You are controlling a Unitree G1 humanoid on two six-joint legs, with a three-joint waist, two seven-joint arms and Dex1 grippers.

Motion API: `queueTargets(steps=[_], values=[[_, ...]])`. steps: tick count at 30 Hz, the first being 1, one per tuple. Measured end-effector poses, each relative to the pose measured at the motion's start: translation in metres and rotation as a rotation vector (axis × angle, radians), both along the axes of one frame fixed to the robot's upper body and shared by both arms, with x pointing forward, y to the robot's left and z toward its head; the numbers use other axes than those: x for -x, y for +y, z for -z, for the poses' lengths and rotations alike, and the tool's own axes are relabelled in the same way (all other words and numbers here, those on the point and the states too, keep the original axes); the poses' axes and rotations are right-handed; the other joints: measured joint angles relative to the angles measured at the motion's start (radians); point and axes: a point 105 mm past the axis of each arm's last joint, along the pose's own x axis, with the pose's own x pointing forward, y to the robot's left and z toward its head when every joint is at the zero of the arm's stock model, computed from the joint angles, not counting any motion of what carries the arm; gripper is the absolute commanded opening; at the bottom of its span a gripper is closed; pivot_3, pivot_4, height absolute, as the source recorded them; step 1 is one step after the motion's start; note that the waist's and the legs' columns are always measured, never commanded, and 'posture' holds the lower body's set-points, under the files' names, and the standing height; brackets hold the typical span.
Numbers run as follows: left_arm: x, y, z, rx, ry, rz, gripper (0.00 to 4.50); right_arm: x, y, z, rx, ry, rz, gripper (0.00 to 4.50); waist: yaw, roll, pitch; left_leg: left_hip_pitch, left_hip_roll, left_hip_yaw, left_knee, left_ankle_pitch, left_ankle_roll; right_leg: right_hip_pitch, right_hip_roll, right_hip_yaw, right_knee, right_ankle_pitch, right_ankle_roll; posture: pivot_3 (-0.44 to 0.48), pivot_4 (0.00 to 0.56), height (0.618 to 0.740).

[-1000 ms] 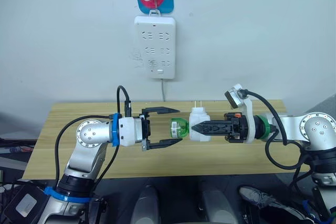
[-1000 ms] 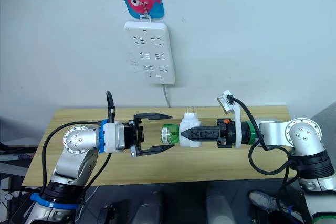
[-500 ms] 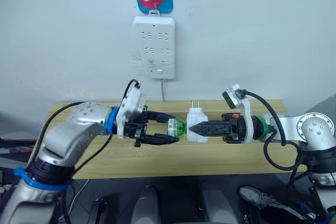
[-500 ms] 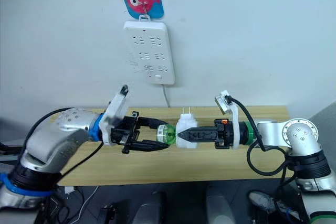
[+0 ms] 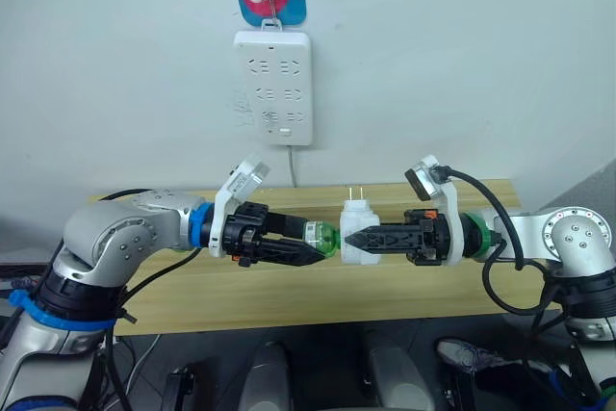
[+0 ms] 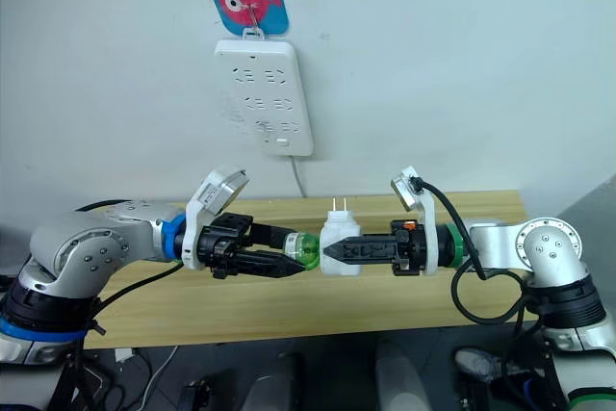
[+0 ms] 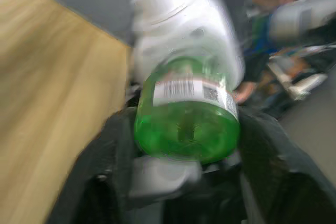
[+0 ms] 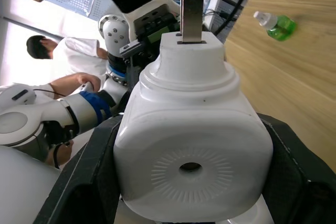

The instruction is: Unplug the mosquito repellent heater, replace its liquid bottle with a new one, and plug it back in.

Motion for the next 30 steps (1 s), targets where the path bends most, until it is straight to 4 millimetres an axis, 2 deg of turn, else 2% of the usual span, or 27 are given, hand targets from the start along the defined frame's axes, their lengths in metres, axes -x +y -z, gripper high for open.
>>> queueTargets(steps=[2, 8, 12, 16, 24, 30], values=[[0.0, 0.007, 0.009, -0.032, -0.051, -0.013, 4.5, -0.001, -0.001, 0.0, 0.004, 0.002, 0.009, 3.02, 0.001, 0.0, 0.0, 0.0, 0.0, 0.0, 0.0, 0.0, 0.0, 0.0, 0.0, 0.0, 0.0, 0.0, 0.0, -0.053, 0.209, 0.725], [0.003, 0.018, 0.026, -0.085, -0.219, 0.004, 4.5, -0.001, -0.001, 0.001, 0.005, 0.002, 0.011, 3.02, 0.005, 0.0, 0.0, 0.0, 0.0, 0.001, 0.0, 0.0, 0.0, 0.0, -0.001, 0.001, 0.0, 0.0, 0.0, -0.056, 0.208, 0.725], [-0.003, 0.001, 0.02, -0.011, -0.553, 0.023, 4.5, -0.002, -0.001, 0.001, 0.005, 0.002, 0.012, 3.02, 0.02, 0.0, 0.0, -0.001, -0.001, 0.002, 0.001, 0.0, 0.0, 0.0, -0.001, 0.001, -0.001, 0.0, 0.0, -0.059, 0.208, 0.725], [0.005, -0.01, 0.01, 0.076, -0.822, 0.072, 4.5, -0.002, -0.001, 0.001, 0.006, 0.002, 0.012, 3.02, 0.027, 0.0, 0.0, -0.001, -0.001, 0.001, 0.001, 0.0, 0.0, 0.0, -0.001, 0.001, -0.001, 0.0, 0.0, -0.061, 0.208, 0.725], [0.005, -0.014, -0.002, 0.153, -0.978, 0.072, 4.5, -0.002, -0.002, 0.001, 0.008, 0.002, 0.014, 3.02, 0.026, 0.0, 0.0, -0.001, -0.001, 0.001, 0.001, 0.0, 0.0, 0.0, -0.001, 0.001, 0.0, 0.0, 0.0, -0.062, 0.211, 0.725], [0.003, -0.012, 0.002, 0.14, -1.01, 0.088, 4.5, -0.002, -0.002, 0.001, 0.01, 0.002, 0.016, 3.02, 0.025, 0.0, 0.0, -0.001, -0.001, 0.001, 0.001, 0.0, 0.0, 0.0, -0.001, 0.001, 0.0, 0.0, 0.0, -0.069, 0.213, 0.725]])
